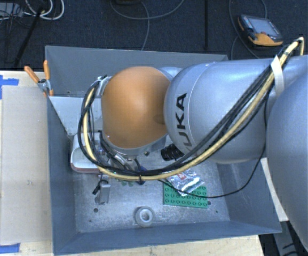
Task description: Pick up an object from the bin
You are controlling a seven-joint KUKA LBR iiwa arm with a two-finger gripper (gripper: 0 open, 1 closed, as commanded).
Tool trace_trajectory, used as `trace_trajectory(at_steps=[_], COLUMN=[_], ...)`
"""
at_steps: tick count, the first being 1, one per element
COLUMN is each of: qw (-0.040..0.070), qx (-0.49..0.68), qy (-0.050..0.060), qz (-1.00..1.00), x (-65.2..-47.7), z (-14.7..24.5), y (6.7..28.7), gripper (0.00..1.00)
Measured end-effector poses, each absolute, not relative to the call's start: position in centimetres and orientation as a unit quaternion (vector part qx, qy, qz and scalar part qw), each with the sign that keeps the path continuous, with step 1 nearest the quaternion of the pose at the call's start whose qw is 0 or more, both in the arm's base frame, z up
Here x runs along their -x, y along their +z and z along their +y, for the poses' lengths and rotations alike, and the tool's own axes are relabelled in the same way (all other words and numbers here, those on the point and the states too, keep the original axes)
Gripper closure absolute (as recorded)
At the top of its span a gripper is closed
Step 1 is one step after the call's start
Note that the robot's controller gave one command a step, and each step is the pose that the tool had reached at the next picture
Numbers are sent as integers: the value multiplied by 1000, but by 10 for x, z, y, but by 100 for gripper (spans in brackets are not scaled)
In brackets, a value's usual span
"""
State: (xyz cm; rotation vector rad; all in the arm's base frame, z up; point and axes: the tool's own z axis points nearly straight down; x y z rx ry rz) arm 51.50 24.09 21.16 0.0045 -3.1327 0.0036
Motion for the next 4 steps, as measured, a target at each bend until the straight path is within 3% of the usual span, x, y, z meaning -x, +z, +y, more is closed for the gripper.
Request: trace_trajectory(at_steps=[1,2,3,4], qw=[-2,25,17,-3], qx=[10,-39,-35,-27], qy=[-2,-2,-3,-1], qz=[-1000,-999,-999,-1000], x=[-539,-603,-606,-597], z=[190,191,189,193], y=[70,68,67,230], gripper=[0,0,100,100])
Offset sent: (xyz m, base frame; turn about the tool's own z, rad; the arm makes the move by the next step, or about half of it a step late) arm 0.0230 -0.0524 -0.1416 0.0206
